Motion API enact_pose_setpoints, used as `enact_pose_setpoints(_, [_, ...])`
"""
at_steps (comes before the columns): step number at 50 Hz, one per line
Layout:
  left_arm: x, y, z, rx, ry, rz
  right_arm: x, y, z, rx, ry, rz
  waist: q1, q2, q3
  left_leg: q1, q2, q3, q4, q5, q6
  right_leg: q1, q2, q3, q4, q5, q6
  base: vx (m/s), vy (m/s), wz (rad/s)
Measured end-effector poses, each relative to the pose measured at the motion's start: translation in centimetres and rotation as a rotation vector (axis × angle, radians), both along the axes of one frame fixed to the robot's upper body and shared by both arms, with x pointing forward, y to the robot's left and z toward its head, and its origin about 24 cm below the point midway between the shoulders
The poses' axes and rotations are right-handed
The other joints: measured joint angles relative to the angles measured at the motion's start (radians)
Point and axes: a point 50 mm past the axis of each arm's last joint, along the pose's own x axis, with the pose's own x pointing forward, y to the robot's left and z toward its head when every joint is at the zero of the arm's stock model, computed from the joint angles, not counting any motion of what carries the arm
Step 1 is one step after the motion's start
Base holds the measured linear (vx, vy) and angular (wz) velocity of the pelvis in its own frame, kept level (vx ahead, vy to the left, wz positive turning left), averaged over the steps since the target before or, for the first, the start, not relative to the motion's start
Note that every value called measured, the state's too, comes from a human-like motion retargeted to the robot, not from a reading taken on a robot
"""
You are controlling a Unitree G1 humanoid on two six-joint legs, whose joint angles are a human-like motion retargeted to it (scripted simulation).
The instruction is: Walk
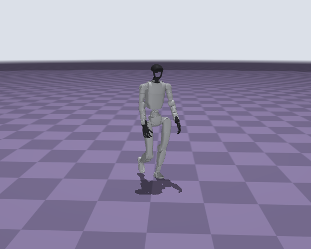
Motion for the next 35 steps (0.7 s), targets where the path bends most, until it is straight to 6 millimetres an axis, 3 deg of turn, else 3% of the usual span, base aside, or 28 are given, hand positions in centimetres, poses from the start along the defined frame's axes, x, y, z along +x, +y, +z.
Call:
enact_pose_setpoints(5, [6.0,-0.8,4.6,-0.020,-0.215,-0.003,-4.6,-3.4,-1.2,-0.070,0.133,-0.074,-0.050,0.081,0.041,0.221,0.054,-0.055,-0.151,-0.010,-0.024,-0.136,0.007,-0.098,-0.283,-0.113,-0.085,0.00,0.00,0.04])
enact_pose_setpoints(10, [8.6,-2.1,7.3,-0.039,-0.332,-0.068,-9.0,-5.7,-1.7,-0.095,0.249,-0.162,-0.072,0.151,0.032,0.310,0.123,-0.078,-0.164,-0.067,-0.043,-0.111,0.129,-0.101,-0.958,-0.003,-0.040,-0.02,-0.01,0.22])
enact_pose_setpoints(14, [8.0,-2.7,6.8,-0.036,-0.318,-0.117,-11.1,-6.0,-1.9,-0.093,0.301,-0.189,-0.066,0.160,0.008,0.319,0.140,-0.092,-0.053,-0.147,-0.058,-0.073,0.171,-0.069,-1.181,0.071,-0.027,0.00,-0.04,0.20])
enact_pose_setpoints(18, [4.3,-2.7,3.1,-0.051,-0.156,-0.119,-11.3,-5.6,-2.0,-0.082,0.298,-0.199,-0.057,0.193,-0.007,0.276,0.193,-0.104,0.237,-0.206,-0.100,-0.012,0.230,-0.073,-1.134,0.131,-0.053,0.03,-0.06,0.11])
enact_pose_setpoints(22, [-2.6,-1.9,-1.9,-0.050,0.120,-0.083,-8.4,-4.4,-1.9,-0.062,0.200,-0.190,-0.043,0.250,-0.022,0.097,0.312,-0.072,0.751,-0.123,-0.175,0.024,0.320,-0.095,-1.026,0.088,-0.123,-0.01,-0.07,0.08])
enact_pose_setpoints(25, [-7.6,-0.7,-4.2,-0.023,0.315,-0.058,-3.9,-3.4,-0.9,-0.058,0.047,-0.154,-0.012,0.268,-0.029,-0.087,0.401,-0.040,1.082,-0.040,-0.182,0.049,0.366,-0.097,-0.990,0.018,-0.178,-0.03,-0.06,-0.08])
enact_pose_setpoints(27, [-10.1,0.2,-5.0,-0.005,0.402,-0.045,-0.3,-2.7,0.4,-0.056,-0.075,-0.132,0.016,0.255,-0.027,-0.203,0.437,-0.014,1.189,-0.054,-0.151,0.079,0.371,-0.079,-0.996,-0.013,-0.191,-0.03,-0.05,-0.20])
enact_pose_setpoints(31, [-13.0,1.9,-5.5,0.010,0.481,-0.006,6.7,-1.5,3.9,-0.036,-0.309,-0.119,0.062,0.199,-0.015,-0.393,0.450,0.049,1.116,-0.113,-0.089,0.173,0.343,-0.032,-1.059,-0.043,-0.184,-0.01,-0.01,-0.04])
enact_pose_setpoints(35, [-14.7,2.5,-5.7,-0.002,0.494,0.049,11.2,-0.5,7.3,0.007,-0.486,-0.126,0.090,0.159,-0.005,-0.456,0.389,0.108,0.678,-0.098,-0.096,0.289,0.302,-0.008,-1.126,-0.059,-0.166,0.00,0.00,0.00])
